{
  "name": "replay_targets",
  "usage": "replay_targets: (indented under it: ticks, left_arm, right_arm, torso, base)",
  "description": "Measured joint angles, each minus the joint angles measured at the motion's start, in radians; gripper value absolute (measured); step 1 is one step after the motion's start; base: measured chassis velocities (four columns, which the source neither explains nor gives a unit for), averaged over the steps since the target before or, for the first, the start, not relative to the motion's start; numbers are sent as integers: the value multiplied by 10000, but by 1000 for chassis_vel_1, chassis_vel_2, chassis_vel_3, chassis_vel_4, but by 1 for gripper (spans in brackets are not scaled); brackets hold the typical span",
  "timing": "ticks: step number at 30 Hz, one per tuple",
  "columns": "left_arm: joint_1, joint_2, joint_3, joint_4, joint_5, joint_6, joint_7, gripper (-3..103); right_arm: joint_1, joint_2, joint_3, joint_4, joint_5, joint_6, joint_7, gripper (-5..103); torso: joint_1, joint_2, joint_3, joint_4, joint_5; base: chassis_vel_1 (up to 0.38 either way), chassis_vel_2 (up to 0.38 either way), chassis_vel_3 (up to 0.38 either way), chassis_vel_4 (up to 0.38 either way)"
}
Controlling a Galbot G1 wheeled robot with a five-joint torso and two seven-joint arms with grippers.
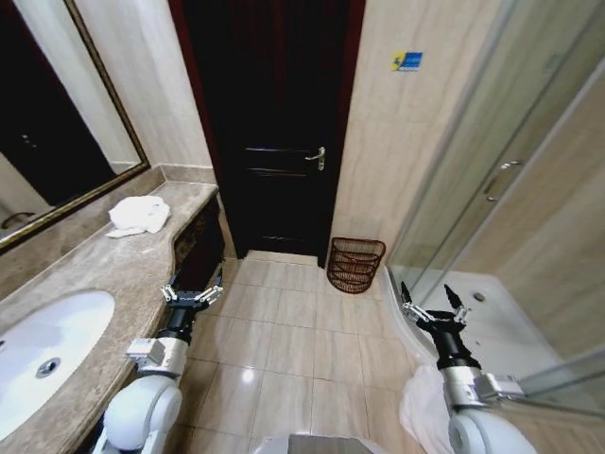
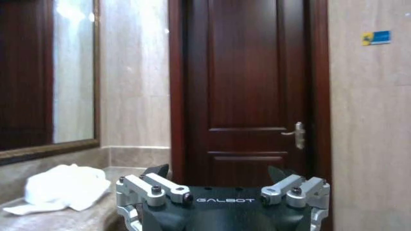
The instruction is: Discard the used towel into the hamper.
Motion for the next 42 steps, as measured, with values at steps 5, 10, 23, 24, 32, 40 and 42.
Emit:
replay_targets:
  ticks: [5, 10, 23, 24, 32, 40, 42]
  left_arm:
    - [23, -27, 9, 132, 311, -381, -9, 100]
    - [97, -78, 44, 95, 325, -369, -8, 100]
    - [123, -135, 54, 47, 219, -220, -35, 100]
    - [132, -138, 48, 45, 203, -221, -36, 100]
    - [167, -133, -30, 44, 99, -240, -36, 100]
    - [195, -175, -12, 72, 116, -256, -34, 100]
    - [218, -191, -9, 72, 129, -269, -28, 100]
  right_arm:
    - [-21, 10, 2, -2, 2, 17, -3, 100]
    - [-7, -14, -12, -13, -1, 17, -5, 100]
    - [-45, -43, -12, 23, 0, -24, -27, 100]
    - [-49, -41, -20, 23, -1, -22, -32, 100]
    - [-10, -40, -85, -3, -14, -20, -41, 100]
    - [29, -71, -102, -82, -16, -30, -42, 100]
    - [29, -89, -105, -89, -17, -32, -42, 100]
  torso:
    - [-1, 0, 0, -2, -1]
    - [1, 0, 0, -6, -1]
    - [-1, 0, 0, -3, 1]
    - [-1, 0, 0, -4, 2]
    - [-1, 0, 0, -2, -1]
    - [0, 0, 0, -3, 3]
    - [-2, 0, 0, -3, -1]
  base:
    - [-79, 152, 133, -87]
    - [-126, 100, 111, -119]
    - [-116, 115, 124, -115]
    - [-99, 94, 105, -98]
    - [-100, 143, 151, -78]
    - [-70, 169, 157, -69]
    - [-60, 191, 186, -64]
